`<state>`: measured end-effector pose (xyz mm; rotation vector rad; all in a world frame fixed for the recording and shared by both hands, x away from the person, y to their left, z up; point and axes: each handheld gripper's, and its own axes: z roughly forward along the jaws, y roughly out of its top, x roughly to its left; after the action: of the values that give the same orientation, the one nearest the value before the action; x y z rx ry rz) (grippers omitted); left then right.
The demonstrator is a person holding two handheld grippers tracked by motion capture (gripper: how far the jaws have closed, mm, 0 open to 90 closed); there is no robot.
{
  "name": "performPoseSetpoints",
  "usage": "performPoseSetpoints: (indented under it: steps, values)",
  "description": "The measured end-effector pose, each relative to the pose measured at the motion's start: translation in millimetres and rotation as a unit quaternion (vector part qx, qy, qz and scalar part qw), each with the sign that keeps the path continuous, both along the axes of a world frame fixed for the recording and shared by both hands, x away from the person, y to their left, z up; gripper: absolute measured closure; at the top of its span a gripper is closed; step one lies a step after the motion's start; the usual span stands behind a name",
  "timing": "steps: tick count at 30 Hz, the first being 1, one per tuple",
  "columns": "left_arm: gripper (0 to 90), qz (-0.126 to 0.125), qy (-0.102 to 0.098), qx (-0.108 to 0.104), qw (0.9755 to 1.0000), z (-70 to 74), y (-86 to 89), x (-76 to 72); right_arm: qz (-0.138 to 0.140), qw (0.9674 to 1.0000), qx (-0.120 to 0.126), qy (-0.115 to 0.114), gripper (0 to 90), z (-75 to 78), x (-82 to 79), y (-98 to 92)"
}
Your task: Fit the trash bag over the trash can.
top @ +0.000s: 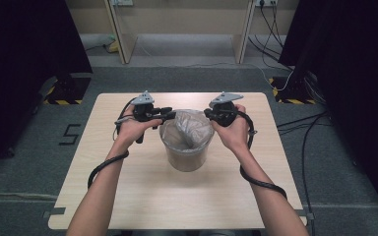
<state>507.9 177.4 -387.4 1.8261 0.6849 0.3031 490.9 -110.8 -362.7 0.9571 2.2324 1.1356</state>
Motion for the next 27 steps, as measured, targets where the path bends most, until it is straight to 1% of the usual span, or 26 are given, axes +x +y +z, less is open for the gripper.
performPoseSetpoints:
  steps: [2,5,7,9,11,12,14,15,16,17,19,23,24,25,27]
  values:
    - [66.6,-0.002,-0.006,-0.003,1.0000,2.7,0.4,-1.6,-0.002,1.0000,0.000,0.000,86.8,-0.8,1.0,0.0]
    - [68.7,-0.001,-0.007,-0.003,1.0000,3.8,1.5,-1.7,-0.002,1.0000,0.000,0.001,86.8,-1.3,1.6,0.6]
    - [73.1,0.006,0.001,0.000,1.0000,1.6,3.1,0.5,-0.003,1.0000,0.000,0.002,86.7,-1.9,2.4,1.6]
    - [79.0,0.004,0.010,0.001,0.9999,-0.9,3.1,1.9,-0.006,1.0000,0.000,0.002,86.8,-2.2,3.1,2.0]
    - [84.8,0.004,0.009,0.003,0.9999,-1.6,2.9,2.3,-0.007,1.0000,0.000,0.003,86.9,-2.5,3.6,2.1]
    - [87.3,0.007,0.013,-0.002,0.9999,-2.7,2.4,3.8,-0.010,0.9999,-0.001,0.003,87.2,-3.1,4.6,1.9]
    - [89.1,0.014,0.020,-0.006,0.9997,-4.1,2.6,5.9,-0.012,0.9999,-0.002,0.004,87.3,-3.6,5.1,2.2]
    - [89.4,0.014,0.020,-0.006,0.9997,-4.1,2.6,5.9,-0.012,0.9999,-0.002,0.004,87.3,-3.6,5.1,2.2]
    - [89.4,0.022,0.025,-0.006,0.9994,-5.4,3.0,7.4,-0.013,0.9999,-0.002,0.005,87.4,-4.0,5.5,2.3]
    - [89.6,0.030,0.032,-0.014,0.9989,-7.5,3.8,9.4,-0.014,0.9999,-0.002,0.007,87.3,-5.4,6.7,2.6]
    - [89.6,0.036,0.039,-0.023,0.9983,-8.6,4.3,10.5,-0.015,0.9999,-0.005,0.007,87.0,-7.0,7.7,3.0]
    - [88.1,0.038,0.037,-0.023,0.9984,-8.7,4.1,10.9,-0.019,0.9998,-0.008,0.006,87.0,-8.8,7.8,4.4]
    - [85.9,0.039,0.035,-0.022,0.9984,-9.1,4.9,11.3,-0.020,0.9997,-0.009,0.006,86.1,-8.7,8.1,4.5]
    - [84.9,0.044,0.038,-0.025,0.9980,-9.8,6.5,12.0,-0.020,0.9997,-0.010,0.006,85.7,-8.5,8.1,4.5]
    - [81.5,0.047,0.038,-0.025,0.9979,-10.0,7.5,12.4,-0.021,0.9997,-0.012,0.005,84.9,-8.3,8.1,4.4]
